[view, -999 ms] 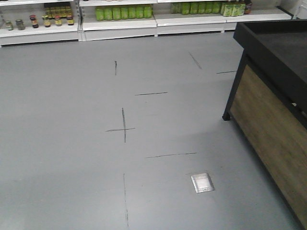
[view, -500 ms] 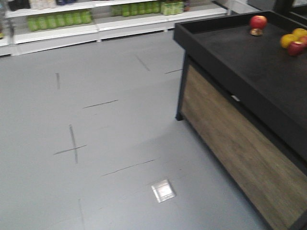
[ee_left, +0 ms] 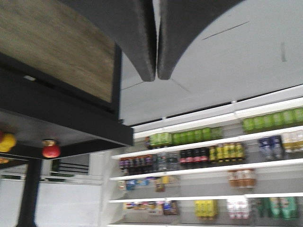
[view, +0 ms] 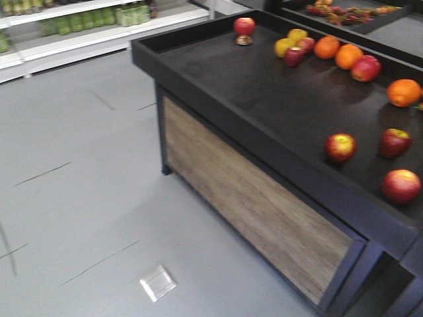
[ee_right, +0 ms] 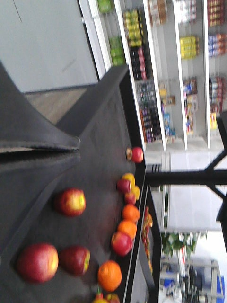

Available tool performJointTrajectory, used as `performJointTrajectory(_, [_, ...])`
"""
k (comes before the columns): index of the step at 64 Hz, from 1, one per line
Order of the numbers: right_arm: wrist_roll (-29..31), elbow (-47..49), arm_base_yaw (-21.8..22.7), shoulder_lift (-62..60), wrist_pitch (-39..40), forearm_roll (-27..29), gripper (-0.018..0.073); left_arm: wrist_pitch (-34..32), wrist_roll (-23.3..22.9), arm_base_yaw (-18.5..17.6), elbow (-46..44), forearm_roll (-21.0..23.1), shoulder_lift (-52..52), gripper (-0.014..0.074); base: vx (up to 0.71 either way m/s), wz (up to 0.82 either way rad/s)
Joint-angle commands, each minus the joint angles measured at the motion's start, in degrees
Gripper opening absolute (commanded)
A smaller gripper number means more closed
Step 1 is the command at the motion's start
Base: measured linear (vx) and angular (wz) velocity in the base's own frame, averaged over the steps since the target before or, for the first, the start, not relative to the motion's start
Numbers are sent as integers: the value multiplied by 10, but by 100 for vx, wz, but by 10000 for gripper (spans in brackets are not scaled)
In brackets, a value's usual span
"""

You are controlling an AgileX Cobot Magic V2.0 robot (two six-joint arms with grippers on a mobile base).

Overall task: Pick three apples into basket with both arms
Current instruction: 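Turn the base toward the fruit table holding the light-blue basket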

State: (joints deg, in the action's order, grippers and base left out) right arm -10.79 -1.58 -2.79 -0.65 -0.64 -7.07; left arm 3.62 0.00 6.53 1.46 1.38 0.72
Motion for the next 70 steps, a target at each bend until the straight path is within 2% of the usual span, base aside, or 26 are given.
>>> performJointTrajectory(1, [3,-4,-1,-7,42,-4,-5,-41,-5,0,9,5,9,-6,12,-54])
performJointTrajectory(22, [3,-4,-1,-7,42,-4,-5,-41,-5,0,9,5,9,-6,10,-45])
performJointTrajectory(47, [3,-4,-1,-7,42,-4,-5,-41,-5,-1,9,5,9,-6,5,-23])
performJointTrajectory(50, [3,-4,-1,-7,42,-4,-5,-41,-5,-14,9,5,4,-6,1,-19])
performJointTrajectory(54, [3,-4,-1,-7,42,-4,-5,-41,-5,-55,9,5,-10,-6,0,-21])
performJointTrajectory(58, [3,-4,-1,-7,42,-4,-5,-36,-5,-77,9,5,-19,-6,0,-25])
performJointTrajectory(70, [3,-4,-1,-7,42,-4,-5,-39,-5,-86,9,5,-20,-6,-1,-25])
